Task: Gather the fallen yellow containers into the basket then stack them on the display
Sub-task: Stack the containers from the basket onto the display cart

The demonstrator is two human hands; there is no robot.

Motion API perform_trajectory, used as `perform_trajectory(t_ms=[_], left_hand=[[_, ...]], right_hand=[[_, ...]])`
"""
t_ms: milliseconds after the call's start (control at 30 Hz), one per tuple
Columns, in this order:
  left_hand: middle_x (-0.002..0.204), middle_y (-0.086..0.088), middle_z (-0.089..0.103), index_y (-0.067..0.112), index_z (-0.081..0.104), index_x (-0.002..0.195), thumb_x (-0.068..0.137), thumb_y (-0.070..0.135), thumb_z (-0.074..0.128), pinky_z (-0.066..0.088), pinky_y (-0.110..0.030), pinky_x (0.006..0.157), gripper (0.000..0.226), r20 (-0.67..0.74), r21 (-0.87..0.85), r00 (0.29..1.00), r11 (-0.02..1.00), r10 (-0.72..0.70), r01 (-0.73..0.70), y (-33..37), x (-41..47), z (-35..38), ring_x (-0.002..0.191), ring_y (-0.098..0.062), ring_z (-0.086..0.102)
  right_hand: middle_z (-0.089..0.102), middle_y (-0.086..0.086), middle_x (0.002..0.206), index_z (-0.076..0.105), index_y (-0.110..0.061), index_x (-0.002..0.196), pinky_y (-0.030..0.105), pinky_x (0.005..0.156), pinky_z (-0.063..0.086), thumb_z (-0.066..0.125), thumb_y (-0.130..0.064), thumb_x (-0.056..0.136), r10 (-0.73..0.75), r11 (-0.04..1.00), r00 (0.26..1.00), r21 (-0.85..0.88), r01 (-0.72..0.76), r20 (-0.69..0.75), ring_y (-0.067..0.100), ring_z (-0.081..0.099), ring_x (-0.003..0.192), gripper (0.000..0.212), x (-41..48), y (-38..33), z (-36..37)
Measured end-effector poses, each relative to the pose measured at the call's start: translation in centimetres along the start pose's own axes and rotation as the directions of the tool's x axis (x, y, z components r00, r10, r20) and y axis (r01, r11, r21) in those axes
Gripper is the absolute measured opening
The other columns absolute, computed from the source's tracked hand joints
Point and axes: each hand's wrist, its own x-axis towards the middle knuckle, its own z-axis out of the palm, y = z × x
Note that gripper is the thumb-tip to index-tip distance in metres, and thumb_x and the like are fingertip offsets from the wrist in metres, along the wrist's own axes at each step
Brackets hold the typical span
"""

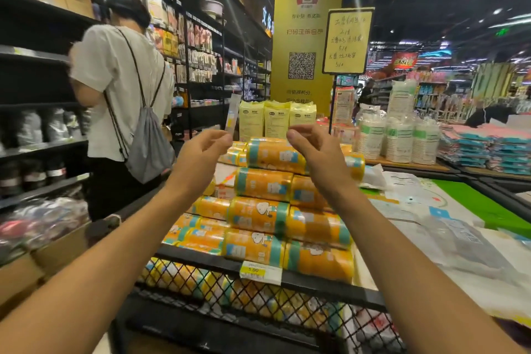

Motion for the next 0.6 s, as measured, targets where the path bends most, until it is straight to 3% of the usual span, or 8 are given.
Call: perform_trajectory(t_ms=[67, 133, 233, 367, 467, 600], left_hand=[[0.114, 0.008, 0.073, 0.034, 0.069, 0.113, 0.097, 0.049, 0.058, 0.052, -0.040, 0.100, 0.024, -0.077, -0.066, 0.995, 0.996, -0.070, 0.065, -1.4, -2.5, -2.9, 0.110, -0.009, 0.067], [0.114, 0.007, 0.074, 0.029, 0.070, 0.117, 0.088, 0.054, 0.057, 0.052, -0.037, 0.097, 0.040, -0.172, -0.084, 0.978, 0.991, -0.121, 0.108, -2.9, -5.2, -6.2, 0.110, -0.008, 0.067], [0.113, 0.007, 0.075, 0.032, 0.069, 0.113, 0.082, 0.056, 0.059, 0.051, -0.031, 0.091, 0.041, -0.273, -0.080, 0.945, 0.984, -0.177, 0.161, -5.5, -9.4, -11.3, 0.108, -0.006, 0.068], [0.115, 0.009, 0.073, 0.029, 0.068, 0.121, 0.089, 0.047, 0.061, 0.050, -0.027, 0.096, 0.038, -0.402, -0.054, 0.879, 0.965, -0.257, 0.258, -9.7, -15.6, -17.7, 0.110, -0.004, 0.067], [0.115, 0.010, 0.072, 0.028, 0.067, 0.120, 0.100, 0.031, 0.063, 0.049, -0.021, 0.093, 0.021, -0.504, -0.020, 0.808, 0.939, -0.305, 0.343, -13.3, -20.8, -21.6, 0.109, -0.002, 0.065], [0.114, 0.010, 0.071, 0.030, 0.067, 0.118, 0.100, 0.027, 0.065, 0.051, -0.026, 0.098, 0.018, -0.611, -0.074, 0.660, 0.862, -0.437, 0.502, -19.6, -28.5, -25.4, 0.108, -0.002, 0.065]], right_hand=[[0.071, -0.003, 0.116, 0.068, -0.019, 0.120, 0.013, 0.083, 0.051, 0.065, -0.036, 0.100, 0.052, 0.995, 0.995, 0.077, -0.058, 0.080, 0.006, 0.066, 0.108, 0.027, -1.1, -0.6, 3.8], [0.070, -0.003, 0.118, 0.067, -0.020, 0.121, 0.018, 0.086, 0.051, 0.065, -0.039, 0.100, 0.074, 0.990, 0.984, 0.111, -0.092, 0.162, 0.008, 0.066, 0.110, 0.029, -2.2, -0.4, 7.9], [0.070, -0.004, 0.121, 0.067, -0.022, 0.123, 0.026, 0.095, 0.053, 0.067, -0.045, 0.097, 0.098, 0.982, 0.949, 0.125, -0.141, 0.301, 0.008, 0.065, 0.114, 0.035, -4.4, -0.1, 14.8], [0.070, -0.006, 0.118, 0.066, -0.024, 0.120, 0.014, 0.085, 0.052, 0.070, -0.037, 0.097, 0.115, 0.967, 0.872, 0.145, -0.207, 0.476, -0.002, 0.066, 0.107, 0.027, -8.2, 0.4, 24.5], [0.070, -0.006, 0.118, 0.065, -0.020, 0.126, 0.011, 0.083, 0.050, 0.070, -0.033, 0.097, 0.126, 0.963, 0.798, 0.120, -0.240, 0.590, -0.002, 0.065, 0.107, 0.032, -11.9, 1.8, 31.6], [0.070, -0.003, 0.120, 0.061, -0.017, 0.133, 0.015, 0.087, 0.052, 0.071, -0.035, 0.097, 0.189, 0.946, 0.656, 0.043, -0.320, 0.731, 0.004, 0.066, 0.111, 0.041, -17.7, 4.7, 40.1]])
